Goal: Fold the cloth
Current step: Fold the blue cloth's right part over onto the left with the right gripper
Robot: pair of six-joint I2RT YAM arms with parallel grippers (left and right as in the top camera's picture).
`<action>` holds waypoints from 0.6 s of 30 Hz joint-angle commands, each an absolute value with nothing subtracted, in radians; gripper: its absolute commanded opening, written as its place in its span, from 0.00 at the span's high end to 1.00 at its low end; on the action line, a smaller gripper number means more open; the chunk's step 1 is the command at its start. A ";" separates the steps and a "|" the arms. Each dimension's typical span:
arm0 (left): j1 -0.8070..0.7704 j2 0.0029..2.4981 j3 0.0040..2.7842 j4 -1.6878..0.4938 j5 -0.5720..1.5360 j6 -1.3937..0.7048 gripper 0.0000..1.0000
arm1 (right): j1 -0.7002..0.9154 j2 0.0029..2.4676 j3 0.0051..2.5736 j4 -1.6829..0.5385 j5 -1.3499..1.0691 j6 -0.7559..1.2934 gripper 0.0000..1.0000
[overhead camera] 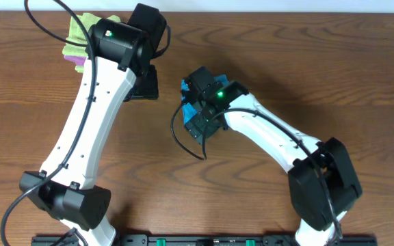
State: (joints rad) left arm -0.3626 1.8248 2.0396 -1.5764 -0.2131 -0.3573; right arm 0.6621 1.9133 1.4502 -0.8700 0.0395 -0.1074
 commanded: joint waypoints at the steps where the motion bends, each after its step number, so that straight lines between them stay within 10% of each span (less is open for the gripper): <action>1: -0.358 1.804 2.039 -1.583 -0.221 -0.335 0.29 | 0.682 1.933 1.465 -0.866 0.081 -0.172 0.01; 8: -0.358 1.804 2.039 -1.590 -0.221 -0.332 0.29 | 0.682 1.997 1.465 -0.854 0.108 -0.179 0.01; 18: -0.358 1.804 2.039 -1.588 -0.221 -0.332 0.29 | 0.690 1.998 1.465 -0.775 0.108 -0.181 0.28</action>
